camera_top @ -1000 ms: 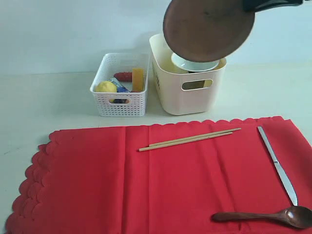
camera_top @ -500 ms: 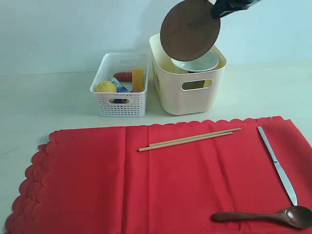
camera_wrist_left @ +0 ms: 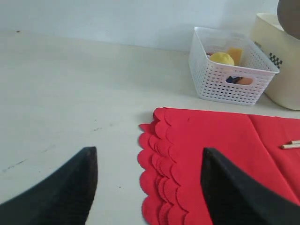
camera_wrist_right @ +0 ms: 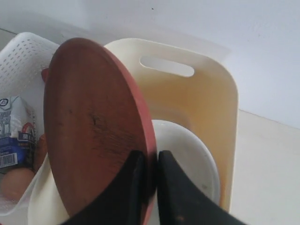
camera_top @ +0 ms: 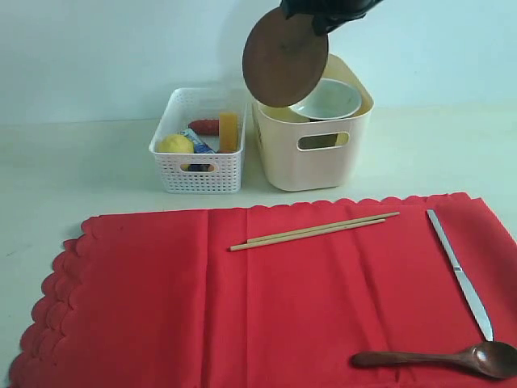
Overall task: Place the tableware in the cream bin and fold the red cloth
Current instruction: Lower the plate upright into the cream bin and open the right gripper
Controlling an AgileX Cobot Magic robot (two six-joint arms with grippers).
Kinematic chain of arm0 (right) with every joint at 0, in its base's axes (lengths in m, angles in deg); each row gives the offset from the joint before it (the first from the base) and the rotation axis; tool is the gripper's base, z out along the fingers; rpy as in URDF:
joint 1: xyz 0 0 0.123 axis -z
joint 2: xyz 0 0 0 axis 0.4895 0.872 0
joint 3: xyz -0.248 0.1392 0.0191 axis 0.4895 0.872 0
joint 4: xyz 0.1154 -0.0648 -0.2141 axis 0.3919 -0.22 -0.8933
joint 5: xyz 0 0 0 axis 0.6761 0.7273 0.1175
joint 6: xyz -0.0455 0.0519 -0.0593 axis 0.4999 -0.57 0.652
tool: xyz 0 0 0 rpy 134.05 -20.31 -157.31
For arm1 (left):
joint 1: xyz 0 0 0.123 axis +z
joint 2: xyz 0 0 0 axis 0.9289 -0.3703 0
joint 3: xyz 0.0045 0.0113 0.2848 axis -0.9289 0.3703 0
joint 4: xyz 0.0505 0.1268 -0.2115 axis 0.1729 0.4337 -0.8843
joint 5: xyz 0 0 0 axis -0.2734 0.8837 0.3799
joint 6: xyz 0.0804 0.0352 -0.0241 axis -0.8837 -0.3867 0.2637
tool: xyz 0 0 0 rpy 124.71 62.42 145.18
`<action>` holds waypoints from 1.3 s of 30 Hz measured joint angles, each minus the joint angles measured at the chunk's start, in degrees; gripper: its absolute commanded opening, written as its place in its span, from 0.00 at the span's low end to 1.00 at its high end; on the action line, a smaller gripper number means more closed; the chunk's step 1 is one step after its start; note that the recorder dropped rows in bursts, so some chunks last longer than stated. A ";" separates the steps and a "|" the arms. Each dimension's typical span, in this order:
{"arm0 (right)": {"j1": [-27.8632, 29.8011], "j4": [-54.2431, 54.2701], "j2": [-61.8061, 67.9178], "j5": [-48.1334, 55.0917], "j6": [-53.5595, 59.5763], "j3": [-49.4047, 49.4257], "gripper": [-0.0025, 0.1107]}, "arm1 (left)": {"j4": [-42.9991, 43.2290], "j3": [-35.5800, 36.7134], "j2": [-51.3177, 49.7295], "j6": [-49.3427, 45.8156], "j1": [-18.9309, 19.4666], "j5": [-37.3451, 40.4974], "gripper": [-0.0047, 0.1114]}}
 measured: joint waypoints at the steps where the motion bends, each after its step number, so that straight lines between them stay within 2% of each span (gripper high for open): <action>1: -0.15 -0.76 0.09 0.00 -1.35 0.00 0.02 | 0.00 0.00 0.00 0.00 0.00 0.00 0.57; 6: -0.18 -6.55 0.09 1.15 -6.76 0.00 0.02 | 0.00 0.00 0.00 0.00 0.00 0.00 0.57; 15: -1.17 -4.06 0.09 2.41 -9.39 0.00 0.02 | 0.00 0.00 0.00 0.00 0.00 0.00 0.57; 25: -3.62 -11.69 0.09 5.44 -17.57 0.00 0.02 | 0.00 0.00 0.00 0.00 0.00 0.00 0.57; 39: -6.58 -13.85 1.87 7.00 -23.13 -0.13 0.02 | 0.00 0.00 0.00 0.00 0.00 0.00 0.57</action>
